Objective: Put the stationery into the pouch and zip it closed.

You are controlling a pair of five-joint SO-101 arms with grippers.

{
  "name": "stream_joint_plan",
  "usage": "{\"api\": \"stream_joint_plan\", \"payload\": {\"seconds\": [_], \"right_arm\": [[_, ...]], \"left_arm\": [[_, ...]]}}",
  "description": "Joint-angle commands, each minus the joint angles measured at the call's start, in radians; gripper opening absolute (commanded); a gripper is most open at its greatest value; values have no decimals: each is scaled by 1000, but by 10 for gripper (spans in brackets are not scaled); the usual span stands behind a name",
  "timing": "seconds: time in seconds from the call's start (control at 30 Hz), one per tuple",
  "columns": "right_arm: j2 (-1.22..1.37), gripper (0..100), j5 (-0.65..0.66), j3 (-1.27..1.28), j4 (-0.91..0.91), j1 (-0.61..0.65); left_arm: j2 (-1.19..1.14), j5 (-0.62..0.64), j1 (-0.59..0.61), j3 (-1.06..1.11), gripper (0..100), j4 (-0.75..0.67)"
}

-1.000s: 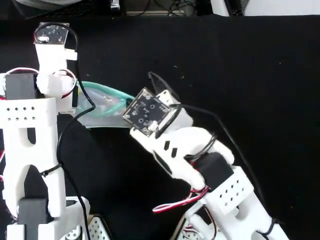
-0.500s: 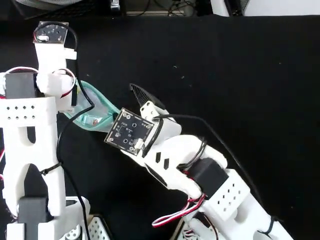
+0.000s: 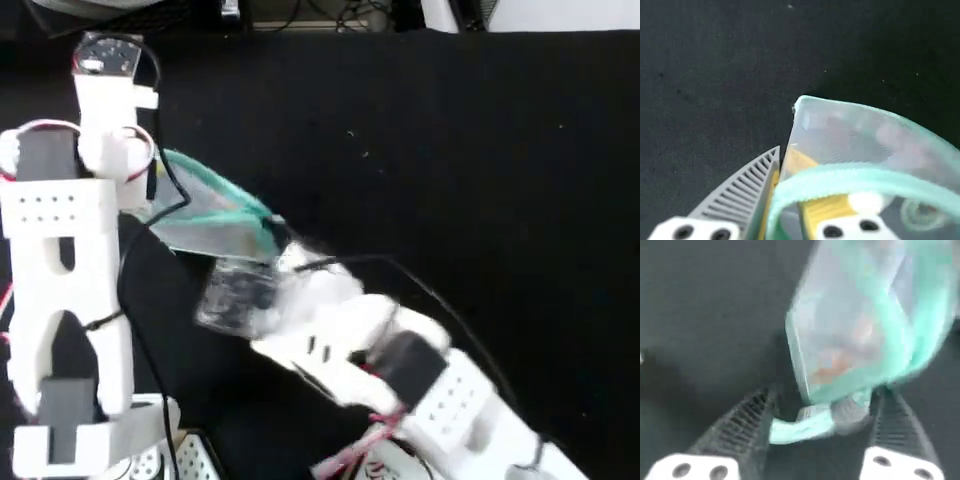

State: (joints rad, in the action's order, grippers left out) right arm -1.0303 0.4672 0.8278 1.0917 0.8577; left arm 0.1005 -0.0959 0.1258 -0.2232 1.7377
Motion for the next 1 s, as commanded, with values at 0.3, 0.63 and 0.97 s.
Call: {"api": "stream_joint_plan", "payload": {"seconds": [0.3,0.63,0.97], "right_arm": [[-62,289,-2,133,-218,-43],[101,289,-83,97,-414,-164],[337,34,-94,-94,-433,-192]], "left_arm": [[-115,-3,-8,-35,30,23],[69,-46,-84,67,31,23],[-26,-80,-39,71,32,-3]]}}
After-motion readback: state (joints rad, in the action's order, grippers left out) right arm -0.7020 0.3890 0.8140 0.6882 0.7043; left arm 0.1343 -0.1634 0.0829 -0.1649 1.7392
